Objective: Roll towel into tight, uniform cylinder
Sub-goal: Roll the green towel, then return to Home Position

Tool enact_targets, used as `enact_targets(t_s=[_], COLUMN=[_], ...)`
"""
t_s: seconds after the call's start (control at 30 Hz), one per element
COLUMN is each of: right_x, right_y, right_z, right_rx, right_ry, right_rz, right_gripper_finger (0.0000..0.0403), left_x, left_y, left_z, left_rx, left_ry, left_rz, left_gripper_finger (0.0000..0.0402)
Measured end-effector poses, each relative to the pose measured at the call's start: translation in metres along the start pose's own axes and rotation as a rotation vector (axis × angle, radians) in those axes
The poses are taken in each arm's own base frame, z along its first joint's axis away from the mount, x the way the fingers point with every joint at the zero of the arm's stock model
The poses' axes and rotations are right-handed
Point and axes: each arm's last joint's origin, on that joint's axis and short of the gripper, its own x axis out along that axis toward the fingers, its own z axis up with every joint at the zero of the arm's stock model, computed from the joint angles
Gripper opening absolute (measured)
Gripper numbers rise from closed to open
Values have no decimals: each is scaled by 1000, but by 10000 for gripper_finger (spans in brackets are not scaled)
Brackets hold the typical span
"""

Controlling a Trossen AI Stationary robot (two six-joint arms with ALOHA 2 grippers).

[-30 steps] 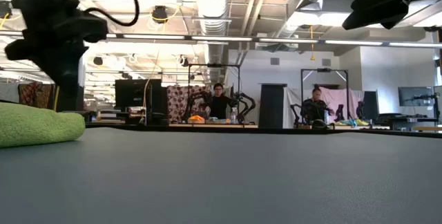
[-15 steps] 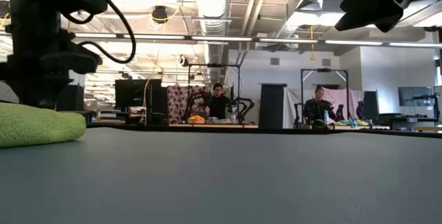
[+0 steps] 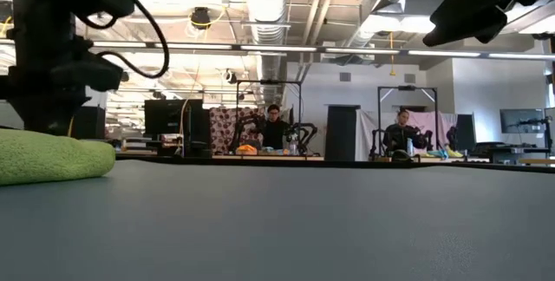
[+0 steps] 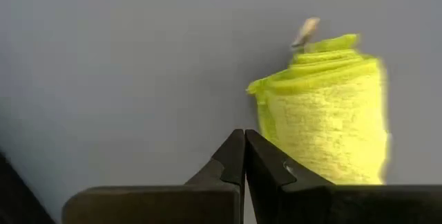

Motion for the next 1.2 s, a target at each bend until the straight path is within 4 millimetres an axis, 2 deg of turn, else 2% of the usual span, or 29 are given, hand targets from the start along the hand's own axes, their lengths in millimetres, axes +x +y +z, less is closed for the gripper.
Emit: enact_targets(t_s=[0.13,0.3,0.5,0.7,0.83,0.97,1.1,1.2], right_x=[0,0,0,-1,-9,-23,-43,-63], right_y=[0,0,-1,0,9,13,5,-12], right_z=[0,0,-1,2,19,45,69,78], right_rx=[-3,-9,-37,-31,-2,-1,-29,-40], right_ry=[3,4,11,7,-8,-45,-98,-131], right_rz=[-1,-1,-8,-1,63,129,139,133], right_gripper_finger=[214,214,214,214,214,214,213,202], left_x=[-4,-5,3,-2,-18,-43,-66,-78], left_y=[-2,-14,-16,-12,-10,-10,-24,-44], left_z=[1,-1,-1,4,10,18,26,33], left_rx=[-34,-68,-64,-42,-12,27,134,170], left_ry=[-14,-13,-18,0,-8,-70,-186,-335], left_rz=[-58,-170,-124,-75,-32,-40,-211,-436], left_gripper_finger=[0,0,0,0,0,0,0,0])
